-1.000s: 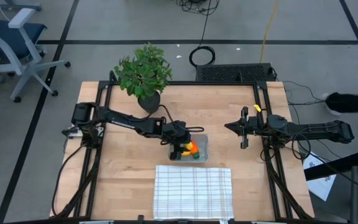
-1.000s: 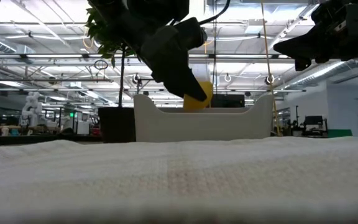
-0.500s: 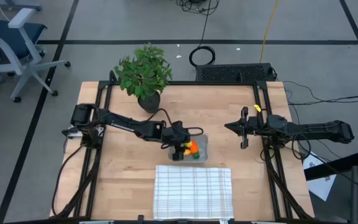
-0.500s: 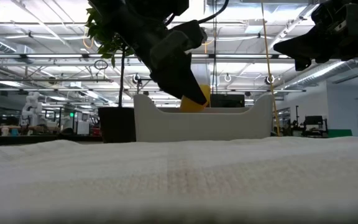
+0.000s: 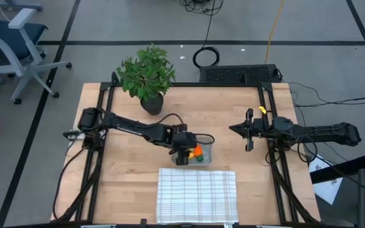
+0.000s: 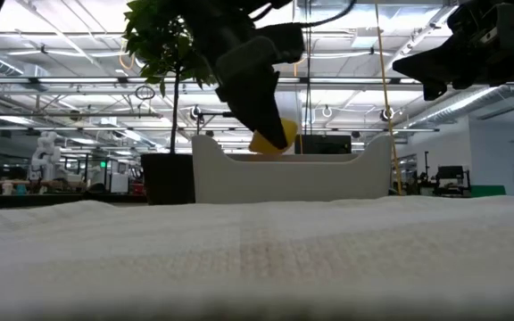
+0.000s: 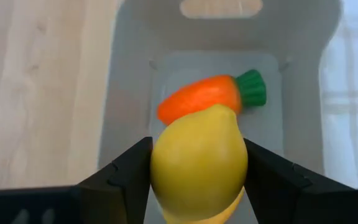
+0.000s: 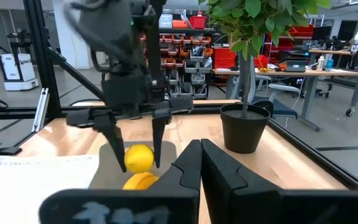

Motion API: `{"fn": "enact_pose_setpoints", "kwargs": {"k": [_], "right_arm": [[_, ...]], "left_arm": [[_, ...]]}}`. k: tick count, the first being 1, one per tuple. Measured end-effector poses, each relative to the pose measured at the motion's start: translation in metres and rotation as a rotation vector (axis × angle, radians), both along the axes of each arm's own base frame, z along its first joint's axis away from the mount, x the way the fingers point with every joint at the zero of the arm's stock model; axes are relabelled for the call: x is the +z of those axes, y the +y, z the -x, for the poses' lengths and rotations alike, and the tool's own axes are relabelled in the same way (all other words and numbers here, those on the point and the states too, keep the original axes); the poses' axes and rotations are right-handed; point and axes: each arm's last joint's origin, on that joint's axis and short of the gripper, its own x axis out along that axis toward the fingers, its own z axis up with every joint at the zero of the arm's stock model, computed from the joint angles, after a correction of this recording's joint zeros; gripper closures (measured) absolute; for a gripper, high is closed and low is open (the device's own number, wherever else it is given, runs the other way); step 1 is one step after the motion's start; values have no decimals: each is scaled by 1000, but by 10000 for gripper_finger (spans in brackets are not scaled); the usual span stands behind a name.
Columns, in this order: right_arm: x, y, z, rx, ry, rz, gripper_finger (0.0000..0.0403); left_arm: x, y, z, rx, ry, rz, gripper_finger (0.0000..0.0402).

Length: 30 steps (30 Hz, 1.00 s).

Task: Pick and placing Produce into tupperware
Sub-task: Put the yellow lemon into the gray basket

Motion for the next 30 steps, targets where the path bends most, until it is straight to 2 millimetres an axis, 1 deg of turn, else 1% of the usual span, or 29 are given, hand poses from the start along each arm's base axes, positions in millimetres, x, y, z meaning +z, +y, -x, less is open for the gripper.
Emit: {"fn": "enact_pose_setpoints", "kwargs": {"k": [6,9,12,18,23,30], "right_arm": [[0,0,0,0,4,0,403],[0,0,0,0,4,0,403],[-1,0,0,0,5,0,403],[0,0,0,0,0,0,403],[0,0,0,1,-5,-10,403],[0,0,0,1,-6,-14,403]], "left_arm": [[-17,-12,-20,7,153,-43,190],[-20,-14,-26,30,187,-70,190],[-23,-13,-28,34,210,-72,190],[-20,-6,-30,77,191,-52,190],[-21,3,-30,89,202,8,190],[-21,7,-30,72,211,65,190]]}}
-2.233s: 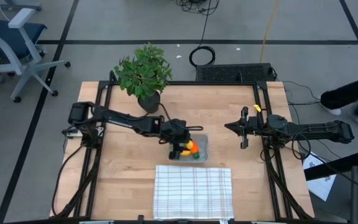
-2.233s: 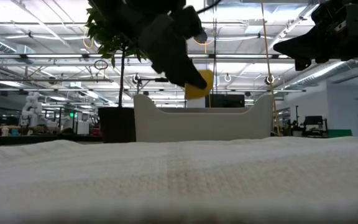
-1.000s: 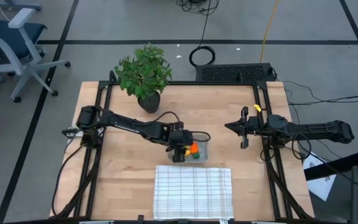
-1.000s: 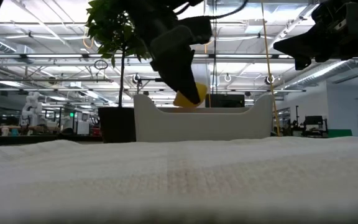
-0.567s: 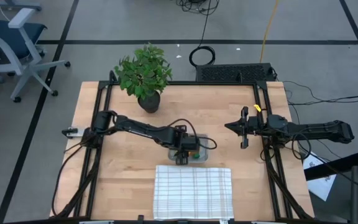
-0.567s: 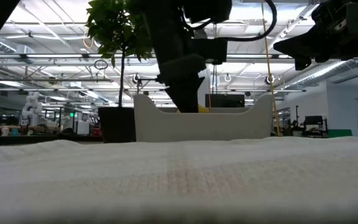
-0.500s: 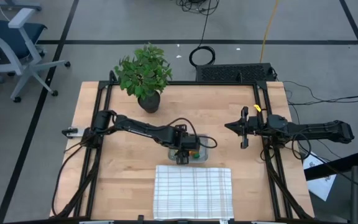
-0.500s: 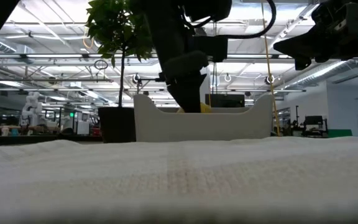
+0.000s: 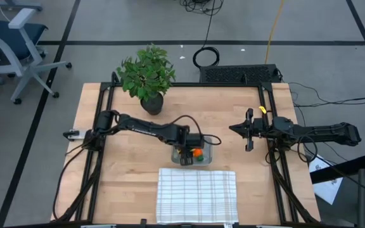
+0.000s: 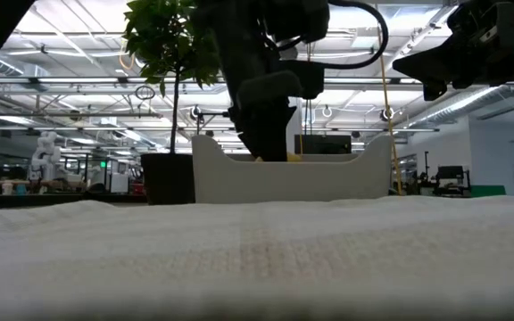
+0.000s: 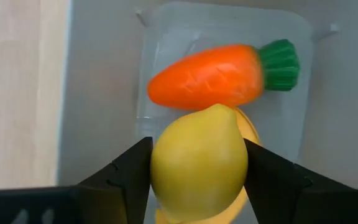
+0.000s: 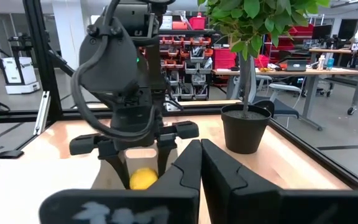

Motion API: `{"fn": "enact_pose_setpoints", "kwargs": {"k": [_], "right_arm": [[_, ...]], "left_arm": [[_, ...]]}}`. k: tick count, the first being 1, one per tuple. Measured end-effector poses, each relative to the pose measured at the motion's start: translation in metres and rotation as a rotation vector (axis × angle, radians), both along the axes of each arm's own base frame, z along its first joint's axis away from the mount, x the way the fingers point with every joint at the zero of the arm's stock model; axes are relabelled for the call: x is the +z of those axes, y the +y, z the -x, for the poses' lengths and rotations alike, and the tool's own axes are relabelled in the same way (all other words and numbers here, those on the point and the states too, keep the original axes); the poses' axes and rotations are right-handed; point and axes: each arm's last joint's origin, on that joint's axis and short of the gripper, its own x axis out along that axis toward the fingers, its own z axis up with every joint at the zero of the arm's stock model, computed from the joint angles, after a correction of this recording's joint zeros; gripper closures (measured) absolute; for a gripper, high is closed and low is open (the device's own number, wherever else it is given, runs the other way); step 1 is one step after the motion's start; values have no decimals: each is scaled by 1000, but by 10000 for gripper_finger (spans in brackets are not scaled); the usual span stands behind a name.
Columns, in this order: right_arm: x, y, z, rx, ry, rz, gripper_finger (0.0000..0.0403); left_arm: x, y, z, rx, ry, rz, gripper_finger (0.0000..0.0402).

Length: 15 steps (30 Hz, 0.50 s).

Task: Pick and placing Produce into tupperware
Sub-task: Put the yellow lemon into the gray basket

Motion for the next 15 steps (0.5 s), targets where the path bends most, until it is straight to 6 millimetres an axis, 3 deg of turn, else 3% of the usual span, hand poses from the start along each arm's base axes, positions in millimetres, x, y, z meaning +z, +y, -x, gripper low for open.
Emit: {"fn": "enact_pose_setpoints", "kwargs": {"k": [15], "right_arm": [[0,0,0,0,-1,-8,403]], "left_arm": [[0,8,-2,10,-12,31,190]]}}
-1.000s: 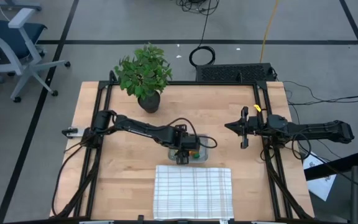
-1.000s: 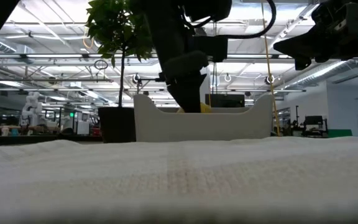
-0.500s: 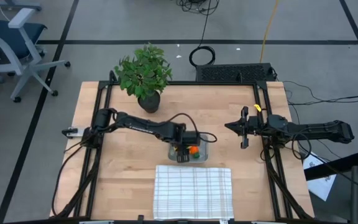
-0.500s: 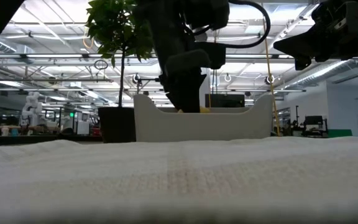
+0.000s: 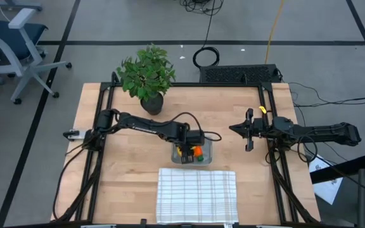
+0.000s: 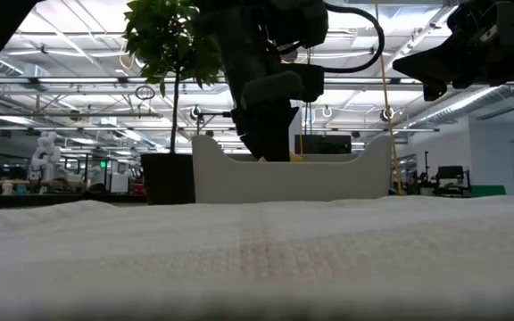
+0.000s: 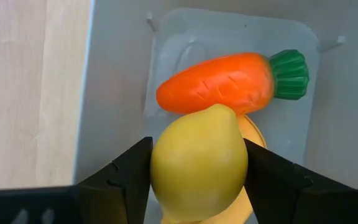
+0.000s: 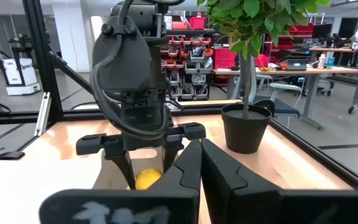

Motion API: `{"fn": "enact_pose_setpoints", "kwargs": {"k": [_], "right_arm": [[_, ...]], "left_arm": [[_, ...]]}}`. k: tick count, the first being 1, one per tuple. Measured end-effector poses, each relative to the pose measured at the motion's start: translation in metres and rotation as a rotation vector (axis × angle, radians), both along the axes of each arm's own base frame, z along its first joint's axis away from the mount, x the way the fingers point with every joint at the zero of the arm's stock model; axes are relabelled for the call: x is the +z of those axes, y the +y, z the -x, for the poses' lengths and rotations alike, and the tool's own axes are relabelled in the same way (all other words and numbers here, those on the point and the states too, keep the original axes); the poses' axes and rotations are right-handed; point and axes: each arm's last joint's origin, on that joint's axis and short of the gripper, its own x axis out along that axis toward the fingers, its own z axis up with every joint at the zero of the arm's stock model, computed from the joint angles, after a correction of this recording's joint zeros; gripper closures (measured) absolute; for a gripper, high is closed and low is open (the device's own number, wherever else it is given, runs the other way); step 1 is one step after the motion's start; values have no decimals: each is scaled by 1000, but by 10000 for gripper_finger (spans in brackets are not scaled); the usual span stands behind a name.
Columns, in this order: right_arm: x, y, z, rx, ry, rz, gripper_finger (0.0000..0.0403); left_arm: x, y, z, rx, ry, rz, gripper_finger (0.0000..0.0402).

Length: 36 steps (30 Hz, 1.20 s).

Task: Pick and placing Produce into tupperware
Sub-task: Put the yellow lemon into the gray basket

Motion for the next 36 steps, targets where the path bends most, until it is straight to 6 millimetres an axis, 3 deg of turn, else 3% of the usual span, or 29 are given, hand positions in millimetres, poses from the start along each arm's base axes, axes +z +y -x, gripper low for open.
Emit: {"fn": "enact_pose_setpoints", "kwargs": {"k": [23,36], "right_arm": [[1,0,0,0,-6,0,403],[0,0,0,0,-6,0,403]], "left_arm": [[-2,8,2,13,21,12,190],[-14,9,6,20,41,12,190]]}}
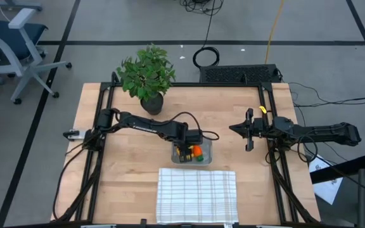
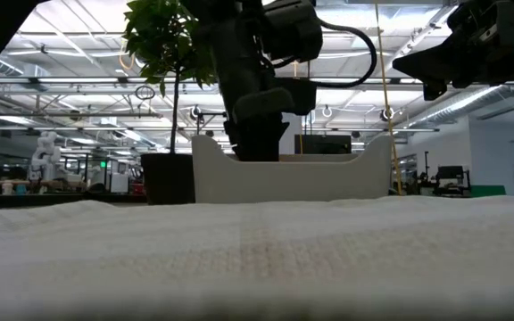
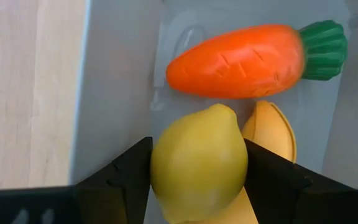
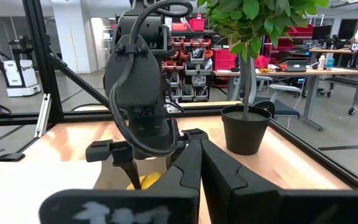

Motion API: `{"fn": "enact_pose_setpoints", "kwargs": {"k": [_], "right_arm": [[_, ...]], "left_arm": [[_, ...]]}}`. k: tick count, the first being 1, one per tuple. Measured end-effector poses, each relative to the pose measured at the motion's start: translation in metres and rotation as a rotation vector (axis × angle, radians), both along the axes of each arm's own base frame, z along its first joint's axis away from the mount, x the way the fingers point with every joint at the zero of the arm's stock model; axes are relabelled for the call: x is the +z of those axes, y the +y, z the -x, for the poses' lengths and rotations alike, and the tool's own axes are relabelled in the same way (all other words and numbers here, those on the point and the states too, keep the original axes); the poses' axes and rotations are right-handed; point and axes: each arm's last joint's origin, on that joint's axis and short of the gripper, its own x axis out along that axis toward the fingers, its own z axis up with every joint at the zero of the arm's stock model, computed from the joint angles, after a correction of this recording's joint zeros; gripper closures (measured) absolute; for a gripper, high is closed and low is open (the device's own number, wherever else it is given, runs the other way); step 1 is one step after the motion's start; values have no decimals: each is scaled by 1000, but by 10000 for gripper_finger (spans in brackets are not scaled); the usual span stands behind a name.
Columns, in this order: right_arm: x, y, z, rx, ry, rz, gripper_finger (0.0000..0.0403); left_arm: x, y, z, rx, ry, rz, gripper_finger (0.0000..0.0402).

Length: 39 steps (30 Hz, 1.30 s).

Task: Pick and placing Produce into tupperware
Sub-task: Put the yellow lemon into the gray basket

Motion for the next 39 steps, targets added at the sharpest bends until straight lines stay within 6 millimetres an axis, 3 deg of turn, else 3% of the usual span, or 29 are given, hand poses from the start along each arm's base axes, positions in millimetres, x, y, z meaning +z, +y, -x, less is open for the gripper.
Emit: {"fn": "enact_pose_setpoints", "kwargs": {"k": [19,39], "right_arm": [[0,0,0,0,0,0,403],[0,0,0,0,1,0,403]], "left_arm": [[0,-1,-1,-93,-9,23,190],[1,13,-2,-124,-17,91,175]]}}
